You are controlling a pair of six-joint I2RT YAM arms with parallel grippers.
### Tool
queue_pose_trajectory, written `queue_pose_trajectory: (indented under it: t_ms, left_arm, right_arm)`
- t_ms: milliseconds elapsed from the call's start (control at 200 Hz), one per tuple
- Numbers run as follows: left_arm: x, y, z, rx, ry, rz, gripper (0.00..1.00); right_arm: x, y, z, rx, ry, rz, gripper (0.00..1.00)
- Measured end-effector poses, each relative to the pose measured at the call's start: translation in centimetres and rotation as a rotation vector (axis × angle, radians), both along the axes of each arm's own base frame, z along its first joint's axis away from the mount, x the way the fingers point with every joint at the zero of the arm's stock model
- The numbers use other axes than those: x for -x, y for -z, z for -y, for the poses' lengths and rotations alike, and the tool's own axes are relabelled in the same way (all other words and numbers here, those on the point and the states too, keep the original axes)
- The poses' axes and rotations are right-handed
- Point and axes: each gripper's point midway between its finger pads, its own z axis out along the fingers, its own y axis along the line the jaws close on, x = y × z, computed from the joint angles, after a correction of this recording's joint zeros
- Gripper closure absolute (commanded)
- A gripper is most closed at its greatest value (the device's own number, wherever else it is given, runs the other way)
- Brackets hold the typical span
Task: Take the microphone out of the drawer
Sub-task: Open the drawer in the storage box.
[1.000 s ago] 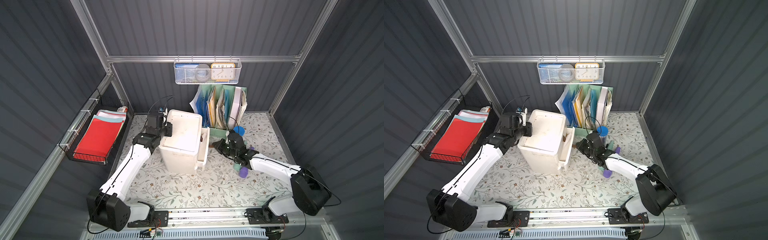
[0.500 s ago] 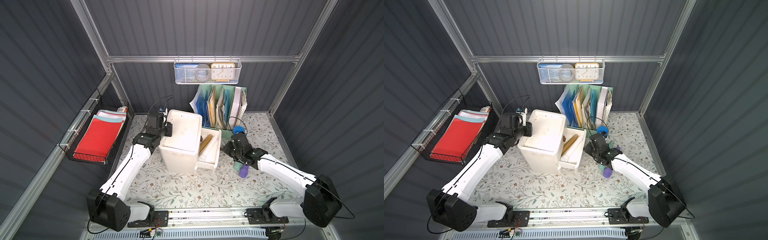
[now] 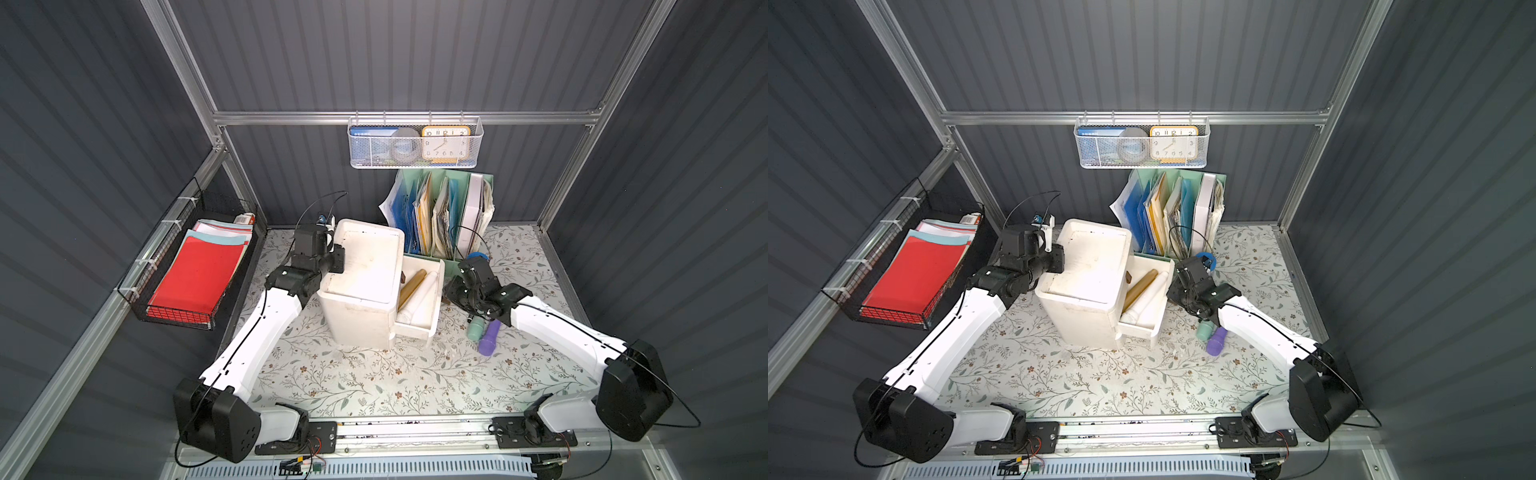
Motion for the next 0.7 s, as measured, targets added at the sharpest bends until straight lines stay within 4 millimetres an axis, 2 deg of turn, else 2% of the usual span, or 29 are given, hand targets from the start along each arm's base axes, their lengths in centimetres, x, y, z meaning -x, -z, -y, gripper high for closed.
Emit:
queue_pose_trajectory:
  t_ms: [280,450,555,700]
  left_arm:
    - [0.0,0.0,0.0,0.0,0.0,-0.001,1.0]
    - [0.0,0.1,0.0,0.0,0.0,-0.001,1.0]
    - [0.0,0.1,0.0,-0.001,0.0,-0.001,1.0]
    - [0.0,0.1,0.0,-0.001,0.0,-0.001,1.0]
  right_arm:
    - [0.0,-3.3,-0.9,-0.042,-0.005,0.015,0.56]
    - [-0.1,-5.4,-3.4,-0.064,-0.04,0.008,0.56]
    - [-0.2,-5.2,-5.6,-0.055,-0.077,-0.02,0.56]
    - [0.3,-3.1,-8.2,-0.03,-0.108,-0.086,0.56]
